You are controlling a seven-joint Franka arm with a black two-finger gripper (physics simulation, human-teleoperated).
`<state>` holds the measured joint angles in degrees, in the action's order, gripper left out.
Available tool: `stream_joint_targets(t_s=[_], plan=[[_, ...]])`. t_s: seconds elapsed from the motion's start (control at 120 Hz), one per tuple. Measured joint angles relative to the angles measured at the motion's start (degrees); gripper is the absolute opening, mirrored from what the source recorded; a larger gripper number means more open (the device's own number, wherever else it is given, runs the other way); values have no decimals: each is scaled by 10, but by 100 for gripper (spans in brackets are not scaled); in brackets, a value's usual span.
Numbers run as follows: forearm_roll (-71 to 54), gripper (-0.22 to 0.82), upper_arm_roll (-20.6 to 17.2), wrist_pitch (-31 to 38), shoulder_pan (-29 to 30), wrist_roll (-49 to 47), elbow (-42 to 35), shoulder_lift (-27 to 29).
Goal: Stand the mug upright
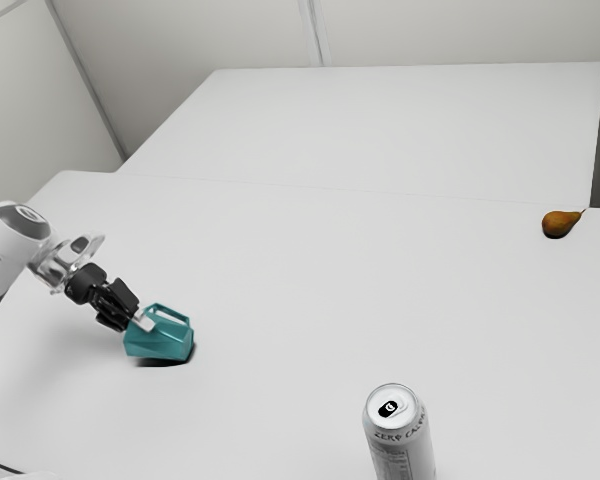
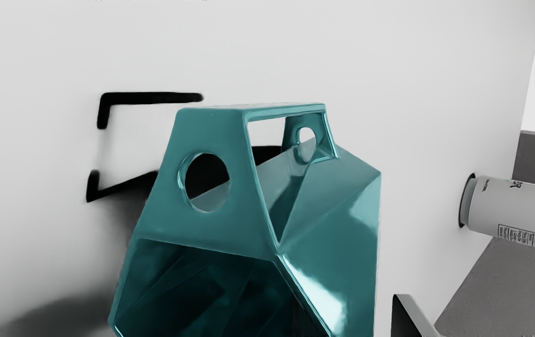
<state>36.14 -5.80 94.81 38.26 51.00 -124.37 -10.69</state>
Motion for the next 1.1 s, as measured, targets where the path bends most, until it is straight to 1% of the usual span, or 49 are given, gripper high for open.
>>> stream_joint_targets(t_s=[0.083,0.2,0.408,0.525,0.625,0.725,0.95,1.1], plan=[[0,-4,-2,-1,0,4,1,2],[0,-10,-3,-1,0,9,2,3],[-2,-15,-5,4,-1,17,1,12],[-3,-16,-21,8,-3,18,1,28],[-11,-17,-51,22,-4,14,1,51],[-42,-17,-93,48,-5,2,1,72],[-160,-18,-196,147,-8,-53,0,102],[-251,-18,-232,193,-41,-111,8,102]])
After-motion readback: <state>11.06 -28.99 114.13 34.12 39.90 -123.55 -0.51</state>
